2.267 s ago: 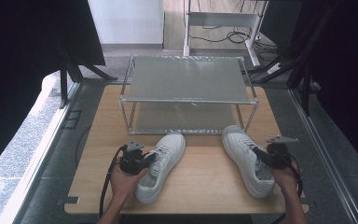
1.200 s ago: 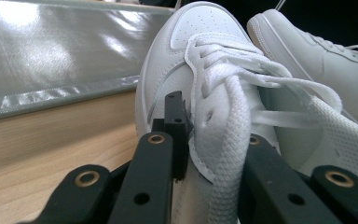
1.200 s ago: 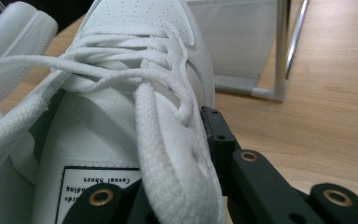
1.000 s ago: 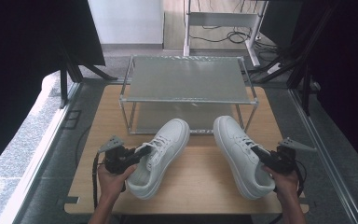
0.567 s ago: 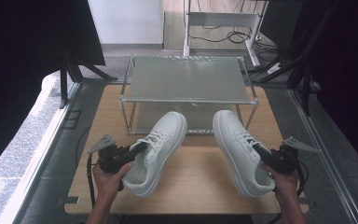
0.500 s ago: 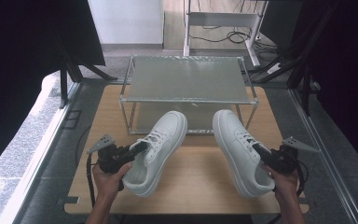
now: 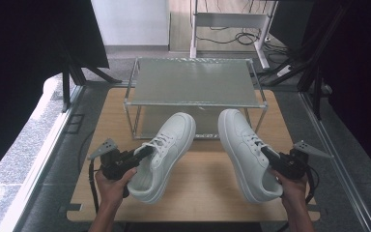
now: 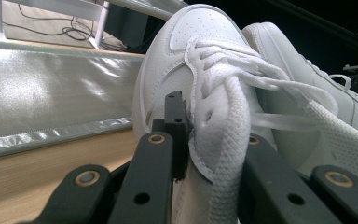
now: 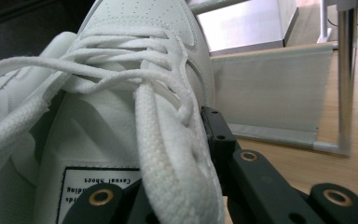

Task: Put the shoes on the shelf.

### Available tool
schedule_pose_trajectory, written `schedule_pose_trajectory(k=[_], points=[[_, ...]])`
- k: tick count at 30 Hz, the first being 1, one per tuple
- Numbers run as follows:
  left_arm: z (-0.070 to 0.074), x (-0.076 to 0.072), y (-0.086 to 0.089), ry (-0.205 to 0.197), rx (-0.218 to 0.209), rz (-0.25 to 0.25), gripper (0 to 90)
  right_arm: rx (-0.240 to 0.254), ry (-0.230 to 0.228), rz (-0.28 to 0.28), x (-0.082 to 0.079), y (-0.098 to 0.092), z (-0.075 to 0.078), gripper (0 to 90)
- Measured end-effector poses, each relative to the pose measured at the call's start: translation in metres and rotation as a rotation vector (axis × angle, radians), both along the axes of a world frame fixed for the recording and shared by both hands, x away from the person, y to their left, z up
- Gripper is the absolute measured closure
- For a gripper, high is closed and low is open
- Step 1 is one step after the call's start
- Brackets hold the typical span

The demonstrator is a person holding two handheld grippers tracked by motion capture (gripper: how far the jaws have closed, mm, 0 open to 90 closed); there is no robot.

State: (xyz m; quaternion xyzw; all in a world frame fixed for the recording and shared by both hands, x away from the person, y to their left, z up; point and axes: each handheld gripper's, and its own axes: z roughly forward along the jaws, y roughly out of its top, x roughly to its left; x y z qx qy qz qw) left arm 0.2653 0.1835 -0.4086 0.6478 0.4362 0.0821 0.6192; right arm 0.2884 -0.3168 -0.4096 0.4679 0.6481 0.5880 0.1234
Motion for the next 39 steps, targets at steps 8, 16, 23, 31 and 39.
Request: schedule_pose_trajectory(k=[8, 16, 23, 31, 39], points=[[0.001, 0.002, 0.003, 0.001, -0.039, 0.000, 82.0, 0.014, -0.018, 0.011, 0.000, 0.008, 0.006, 86.4], [0.008, 0.002, 0.007, -0.013, -0.066, 0.007, 82.0, 0.035, -0.025, 0.011, -0.001, 0.013, 0.012, 86.5], [0.020, 0.009, 0.007, -0.030, -0.074, 0.010, 82.0, 0.029, -0.035, 0.007, 0.005, 0.019, 0.020, 86.4], [0.031, 0.024, 0.006, -0.039, -0.121, 0.005, 82.0, 0.055, -0.062, 0.001, 0.014, 0.023, 0.033, 86.5], [0.050, 0.041, 0.006, -0.058, -0.111, 0.014, 81.9, 0.054, -0.080, -0.018, 0.025, 0.023, 0.052, 86.5]])
